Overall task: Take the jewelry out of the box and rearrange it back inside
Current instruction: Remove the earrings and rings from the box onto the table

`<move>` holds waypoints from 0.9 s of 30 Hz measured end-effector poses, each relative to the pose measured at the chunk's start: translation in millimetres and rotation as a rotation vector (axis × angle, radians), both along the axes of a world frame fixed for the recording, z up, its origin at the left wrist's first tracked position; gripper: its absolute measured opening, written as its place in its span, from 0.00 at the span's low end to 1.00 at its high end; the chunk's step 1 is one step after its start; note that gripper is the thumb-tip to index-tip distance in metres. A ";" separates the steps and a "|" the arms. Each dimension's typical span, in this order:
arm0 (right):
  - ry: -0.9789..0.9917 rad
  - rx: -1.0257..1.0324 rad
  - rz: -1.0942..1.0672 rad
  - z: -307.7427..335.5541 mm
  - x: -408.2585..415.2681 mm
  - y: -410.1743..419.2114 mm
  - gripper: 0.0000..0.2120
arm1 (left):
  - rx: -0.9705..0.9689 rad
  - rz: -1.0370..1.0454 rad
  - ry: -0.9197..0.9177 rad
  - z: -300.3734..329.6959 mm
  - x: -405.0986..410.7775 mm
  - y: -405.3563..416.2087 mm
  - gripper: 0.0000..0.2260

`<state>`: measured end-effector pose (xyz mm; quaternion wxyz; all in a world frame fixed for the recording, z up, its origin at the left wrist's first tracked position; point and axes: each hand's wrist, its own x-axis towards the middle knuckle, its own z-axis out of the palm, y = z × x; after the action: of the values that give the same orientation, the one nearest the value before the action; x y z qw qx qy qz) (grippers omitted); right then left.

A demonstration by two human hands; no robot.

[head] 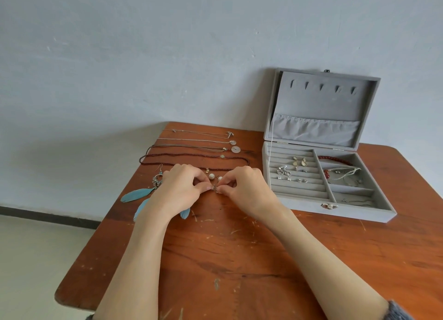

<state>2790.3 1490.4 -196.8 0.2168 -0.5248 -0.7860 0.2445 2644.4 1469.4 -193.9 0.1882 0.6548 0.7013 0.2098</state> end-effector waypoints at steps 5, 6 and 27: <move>-0.015 0.034 0.004 -0.3 -0.6 -1.1 0.07 | 0.011 -0.004 0.002 0.2 -0.4 0.3 0.05; -0.015 0.037 0.005 -0.3 -0.4 -1.5 0.08 | 0.014 -0.007 0.003 0.3 -0.4 0.3 0.05; 0.096 0.180 -0.225 31.5 108.7 9.2 0.07 | 0.465 -0.202 0.115 27.0 59.8 7.1 0.09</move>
<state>2898.9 1499.5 -165.4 0.3263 -0.5759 -0.7296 0.1718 2704.1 1476.5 -166.9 0.0126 0.7579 0.5750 0.3079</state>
